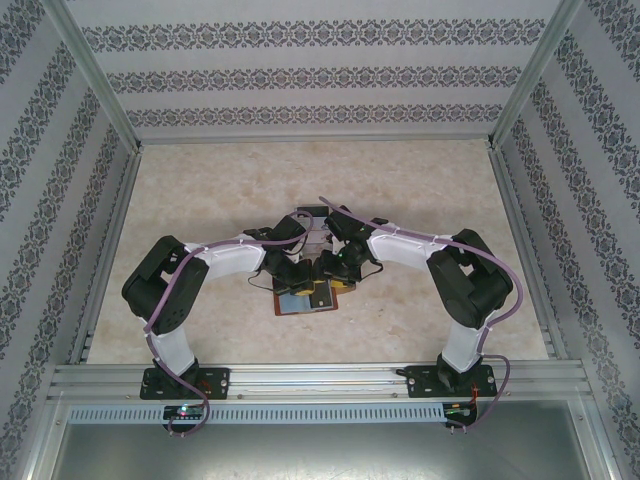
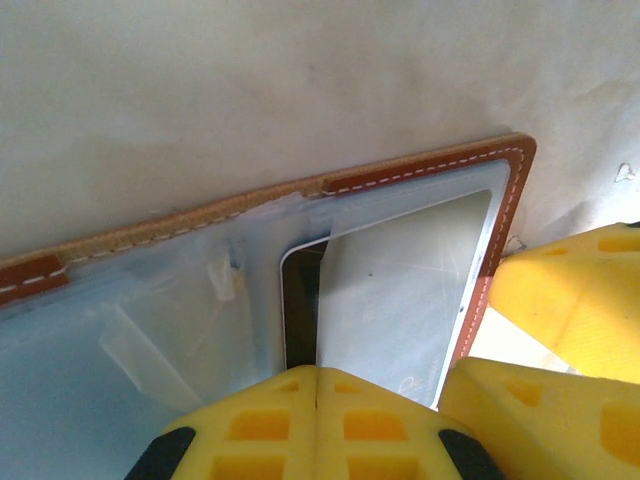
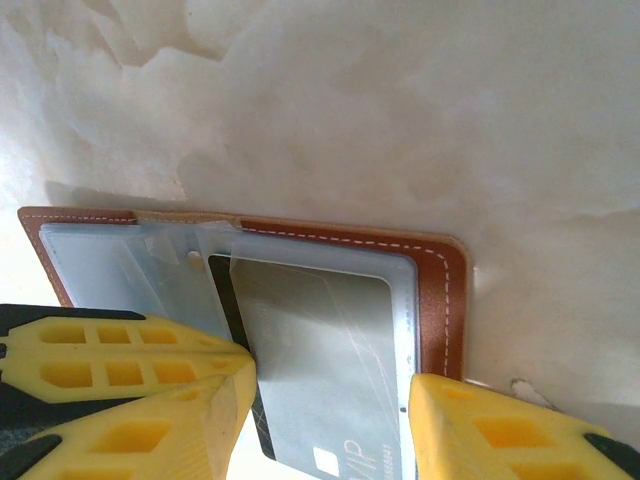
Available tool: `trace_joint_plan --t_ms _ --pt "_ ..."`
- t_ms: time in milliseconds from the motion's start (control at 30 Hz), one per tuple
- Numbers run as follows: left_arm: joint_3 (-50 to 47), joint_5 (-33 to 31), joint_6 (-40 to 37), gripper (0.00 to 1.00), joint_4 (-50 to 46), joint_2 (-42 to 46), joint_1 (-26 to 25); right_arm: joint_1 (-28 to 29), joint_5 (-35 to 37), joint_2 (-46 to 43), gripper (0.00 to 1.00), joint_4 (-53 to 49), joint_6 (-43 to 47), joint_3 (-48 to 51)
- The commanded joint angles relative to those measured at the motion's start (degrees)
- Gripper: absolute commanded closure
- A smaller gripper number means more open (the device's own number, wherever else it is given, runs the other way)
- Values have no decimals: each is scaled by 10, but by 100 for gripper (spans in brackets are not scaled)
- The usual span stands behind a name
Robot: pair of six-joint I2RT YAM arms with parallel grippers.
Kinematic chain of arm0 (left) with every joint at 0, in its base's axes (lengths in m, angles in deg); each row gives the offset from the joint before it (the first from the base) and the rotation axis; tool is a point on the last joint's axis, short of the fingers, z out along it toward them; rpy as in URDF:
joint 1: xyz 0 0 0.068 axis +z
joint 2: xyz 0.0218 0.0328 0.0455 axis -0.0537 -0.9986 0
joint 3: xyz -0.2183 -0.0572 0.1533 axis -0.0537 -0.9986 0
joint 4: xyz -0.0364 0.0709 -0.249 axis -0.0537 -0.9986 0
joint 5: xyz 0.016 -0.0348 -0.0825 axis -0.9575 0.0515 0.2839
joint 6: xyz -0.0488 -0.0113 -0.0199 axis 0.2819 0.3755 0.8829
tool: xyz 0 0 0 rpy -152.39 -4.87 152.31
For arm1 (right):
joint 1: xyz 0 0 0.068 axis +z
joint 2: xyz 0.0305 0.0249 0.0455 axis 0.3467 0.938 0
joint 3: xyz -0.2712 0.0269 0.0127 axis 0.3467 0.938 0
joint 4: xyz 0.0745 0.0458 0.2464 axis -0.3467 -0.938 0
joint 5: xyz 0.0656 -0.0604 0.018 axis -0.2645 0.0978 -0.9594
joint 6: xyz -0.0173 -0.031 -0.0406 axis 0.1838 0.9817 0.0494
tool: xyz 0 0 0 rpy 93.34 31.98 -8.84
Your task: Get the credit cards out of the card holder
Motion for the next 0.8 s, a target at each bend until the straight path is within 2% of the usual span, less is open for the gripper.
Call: trace_joint_plan --t_ms 0,333,600,700,767 --pt "0 -8 -6 97 -11 -13 1 9 -17 8 50 5 -2 -9" --pt "-1 -7 -7 97 -10 -15 1 9 4 12 50 -12 4 -10" --pt "1 -8 -7 97 -11 -14 1 6 13 -23 50 -20 4 -14" --pt "2 -7 -7 97 -12 -14 1 6 1 -20 52 -12 -2 -13" --pt "2 -7 -8 97 -12 -15 1 6 -4 -16 58 -6 -4 -9"
